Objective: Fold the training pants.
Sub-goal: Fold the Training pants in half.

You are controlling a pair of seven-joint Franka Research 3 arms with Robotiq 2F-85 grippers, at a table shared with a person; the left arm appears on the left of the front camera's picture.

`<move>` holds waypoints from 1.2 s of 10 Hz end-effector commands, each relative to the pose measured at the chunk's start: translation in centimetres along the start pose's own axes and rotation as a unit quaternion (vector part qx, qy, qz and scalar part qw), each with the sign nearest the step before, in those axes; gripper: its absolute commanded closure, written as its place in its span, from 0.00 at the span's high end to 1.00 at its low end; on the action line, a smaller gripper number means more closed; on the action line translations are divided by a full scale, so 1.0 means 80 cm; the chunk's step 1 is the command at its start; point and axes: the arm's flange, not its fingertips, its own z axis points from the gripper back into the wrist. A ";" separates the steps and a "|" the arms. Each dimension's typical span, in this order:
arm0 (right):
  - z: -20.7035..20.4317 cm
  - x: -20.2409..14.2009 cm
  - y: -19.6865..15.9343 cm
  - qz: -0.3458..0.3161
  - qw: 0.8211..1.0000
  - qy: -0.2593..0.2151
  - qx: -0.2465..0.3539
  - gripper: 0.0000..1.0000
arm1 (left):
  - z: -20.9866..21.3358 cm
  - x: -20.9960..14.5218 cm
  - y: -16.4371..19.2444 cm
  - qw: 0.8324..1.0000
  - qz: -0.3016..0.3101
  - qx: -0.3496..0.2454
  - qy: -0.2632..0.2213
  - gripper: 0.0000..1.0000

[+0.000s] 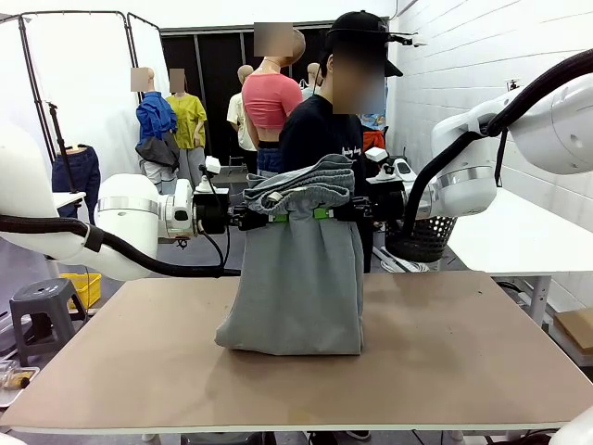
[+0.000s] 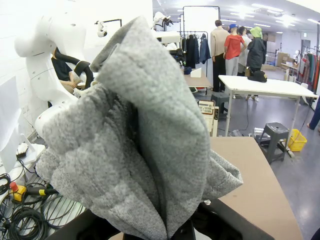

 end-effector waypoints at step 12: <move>0.000 0.000 0.000 0.000 1.000 0.000 0.000 0.00 | 0.000 0.000 0.000 1.000 0.000 0.000 0.000 0.00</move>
